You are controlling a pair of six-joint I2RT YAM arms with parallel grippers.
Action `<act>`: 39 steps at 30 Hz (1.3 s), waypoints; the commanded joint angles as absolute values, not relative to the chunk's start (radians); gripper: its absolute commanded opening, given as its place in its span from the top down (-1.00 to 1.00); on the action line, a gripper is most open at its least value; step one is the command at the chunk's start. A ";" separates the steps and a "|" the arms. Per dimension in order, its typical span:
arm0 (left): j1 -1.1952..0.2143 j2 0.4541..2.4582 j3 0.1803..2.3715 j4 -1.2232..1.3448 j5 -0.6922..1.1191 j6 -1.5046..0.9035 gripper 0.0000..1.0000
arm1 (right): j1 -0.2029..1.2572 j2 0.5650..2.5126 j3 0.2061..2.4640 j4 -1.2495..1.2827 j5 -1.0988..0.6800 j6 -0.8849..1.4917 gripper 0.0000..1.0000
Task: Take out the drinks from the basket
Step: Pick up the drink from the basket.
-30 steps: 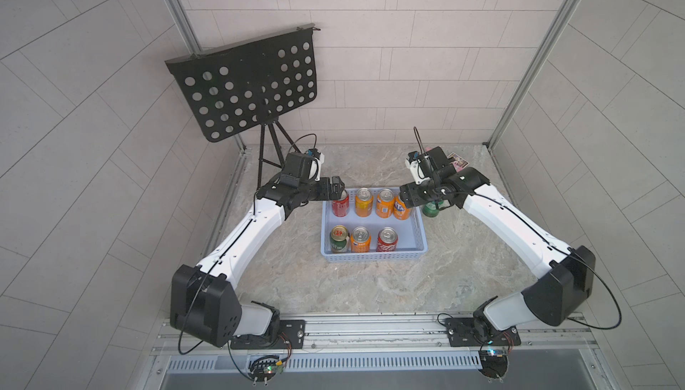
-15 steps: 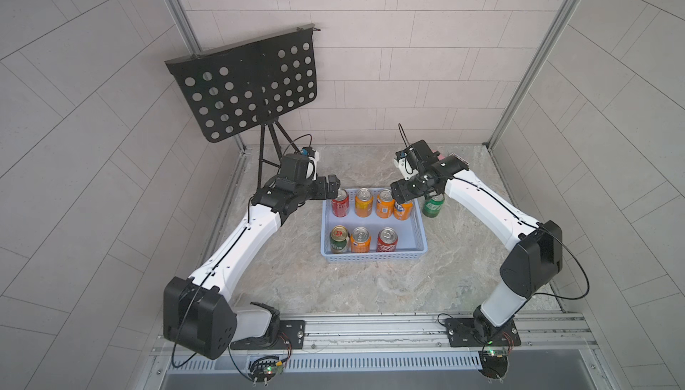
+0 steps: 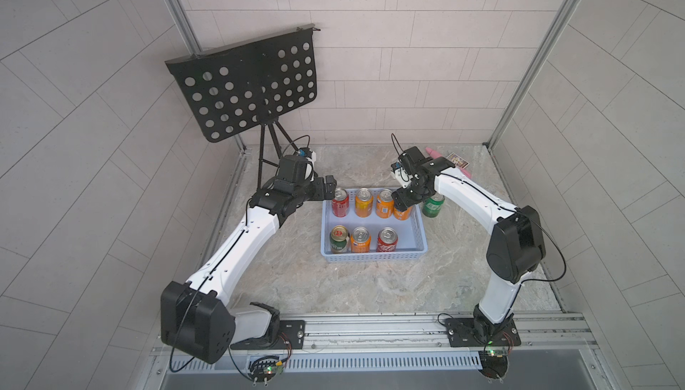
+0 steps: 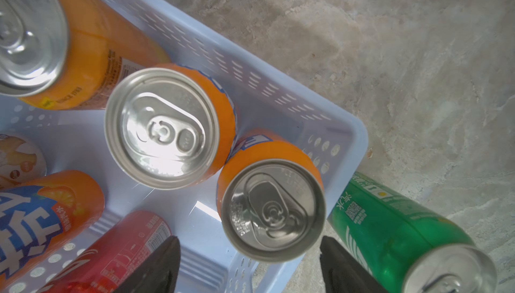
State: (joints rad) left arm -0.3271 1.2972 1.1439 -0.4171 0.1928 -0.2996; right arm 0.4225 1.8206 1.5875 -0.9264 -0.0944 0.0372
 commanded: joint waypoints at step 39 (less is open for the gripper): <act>-0.324 1.269 1.146 -0.411 0.235 -0.330 -1.00 | 0.413 1.895 1.637 -0.929 -0.034 0.057 0.39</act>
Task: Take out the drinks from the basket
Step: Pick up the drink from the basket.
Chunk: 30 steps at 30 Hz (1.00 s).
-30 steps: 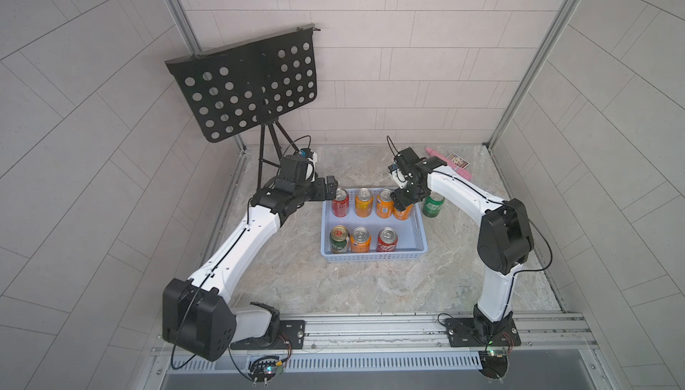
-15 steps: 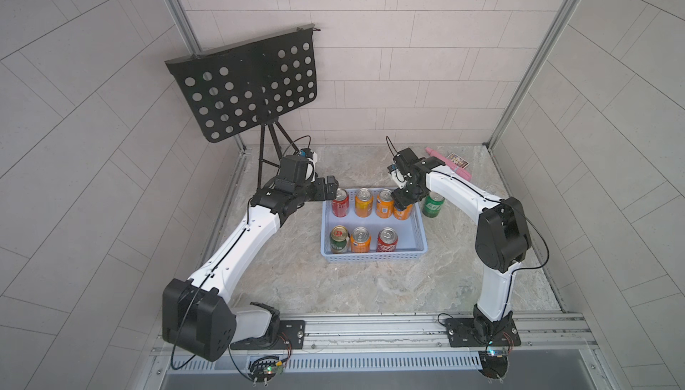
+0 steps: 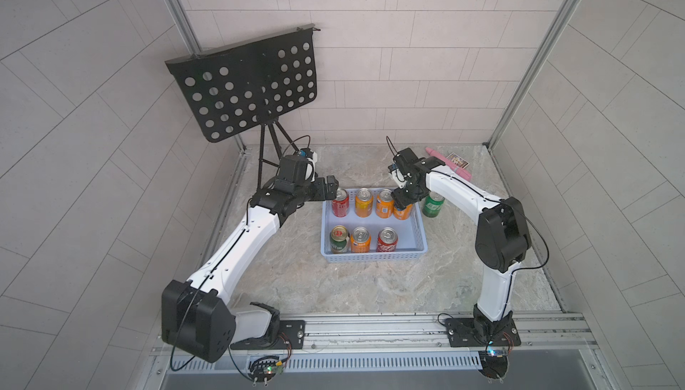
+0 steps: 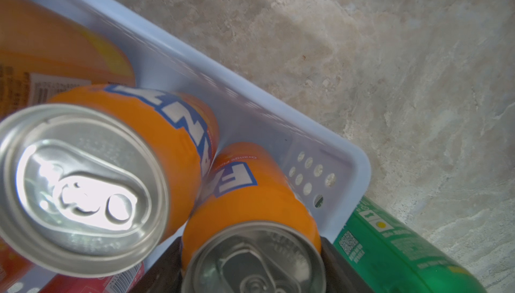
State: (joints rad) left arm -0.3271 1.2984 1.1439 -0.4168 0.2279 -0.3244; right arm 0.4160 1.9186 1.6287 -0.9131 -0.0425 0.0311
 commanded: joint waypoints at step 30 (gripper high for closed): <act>-0.329 1.270 1.129 -0.342 0.349 -0.392 -1.00 | 0.414 1.659 1.686 -1.064 -0.027 0.158 0.72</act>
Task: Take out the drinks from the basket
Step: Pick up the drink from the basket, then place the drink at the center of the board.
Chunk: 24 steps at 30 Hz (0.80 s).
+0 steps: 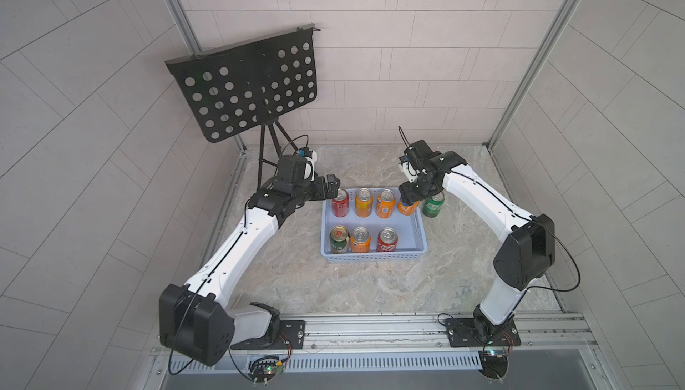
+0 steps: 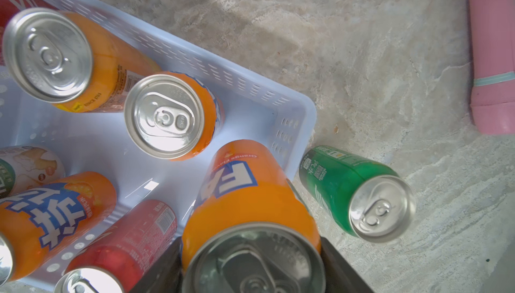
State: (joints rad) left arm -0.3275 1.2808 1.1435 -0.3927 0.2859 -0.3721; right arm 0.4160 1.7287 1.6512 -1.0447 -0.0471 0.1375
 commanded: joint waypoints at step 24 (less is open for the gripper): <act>-0.430 1.304 1.155 -0.261 0.461 -0.461 -1.00 | 0.414 1.482 1.639 -1.118 0.027 0.186 0.74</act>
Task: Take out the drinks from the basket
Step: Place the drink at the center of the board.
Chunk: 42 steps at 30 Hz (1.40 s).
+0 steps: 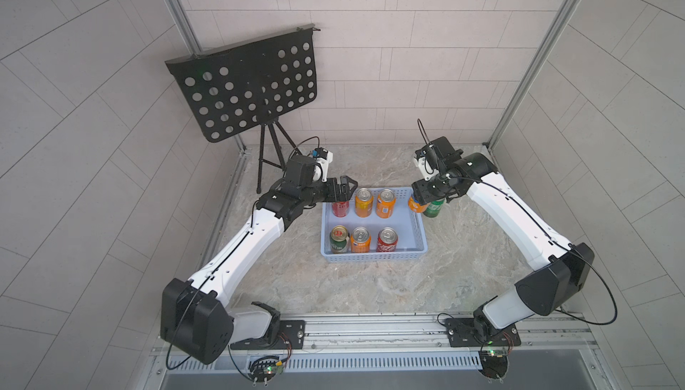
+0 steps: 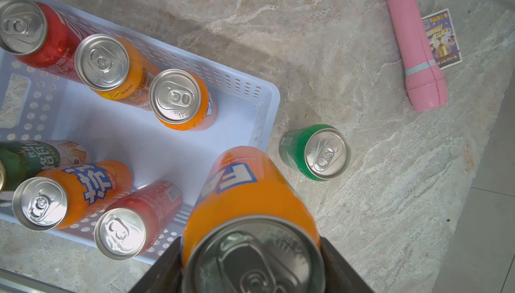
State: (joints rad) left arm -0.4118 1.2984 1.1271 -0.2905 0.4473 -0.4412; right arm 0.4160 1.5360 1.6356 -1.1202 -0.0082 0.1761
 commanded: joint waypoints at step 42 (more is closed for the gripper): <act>-0.490 1.244 1.194 -0.406 0.287 -0.312 -1.00 | 0.347 1.234 1.249 -1.000 0.139 0.265 0.74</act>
